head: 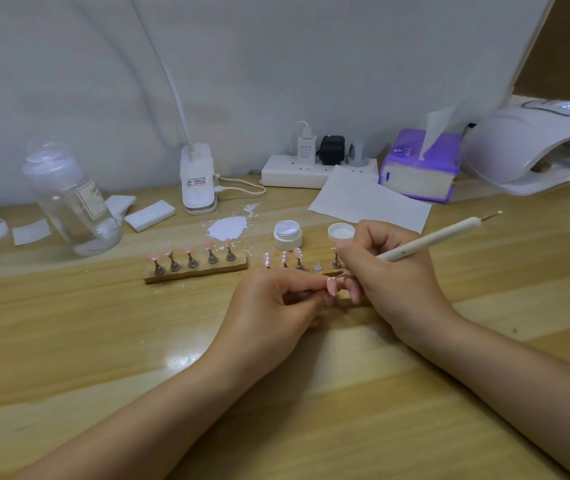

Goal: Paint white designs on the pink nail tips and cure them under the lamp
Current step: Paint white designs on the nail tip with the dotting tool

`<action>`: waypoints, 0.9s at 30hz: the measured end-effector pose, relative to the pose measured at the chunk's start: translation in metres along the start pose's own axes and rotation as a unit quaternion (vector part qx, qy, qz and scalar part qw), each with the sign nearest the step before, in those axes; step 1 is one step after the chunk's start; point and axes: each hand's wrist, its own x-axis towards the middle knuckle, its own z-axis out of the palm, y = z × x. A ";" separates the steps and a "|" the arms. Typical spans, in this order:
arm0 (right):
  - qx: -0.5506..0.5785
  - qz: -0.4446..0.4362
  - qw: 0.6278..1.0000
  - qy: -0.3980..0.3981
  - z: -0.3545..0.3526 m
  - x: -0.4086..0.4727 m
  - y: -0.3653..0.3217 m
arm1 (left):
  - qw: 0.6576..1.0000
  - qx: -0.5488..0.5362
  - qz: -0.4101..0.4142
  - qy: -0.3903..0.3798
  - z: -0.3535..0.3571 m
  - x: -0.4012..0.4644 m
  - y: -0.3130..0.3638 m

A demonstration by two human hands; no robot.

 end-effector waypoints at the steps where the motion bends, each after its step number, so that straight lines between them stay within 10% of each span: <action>1: -0.002 0.000 1.000 0.002 0.000 0.000 0.000 | 1.000 0.002 0.000 0.003 0.000 0.000 0.000; 27: 0.002 0.012 1.000 -0.011 0.002 0.000 -0.001 | 1.000 -0.009 -0.015 0.001 0.000 -0.001 0.003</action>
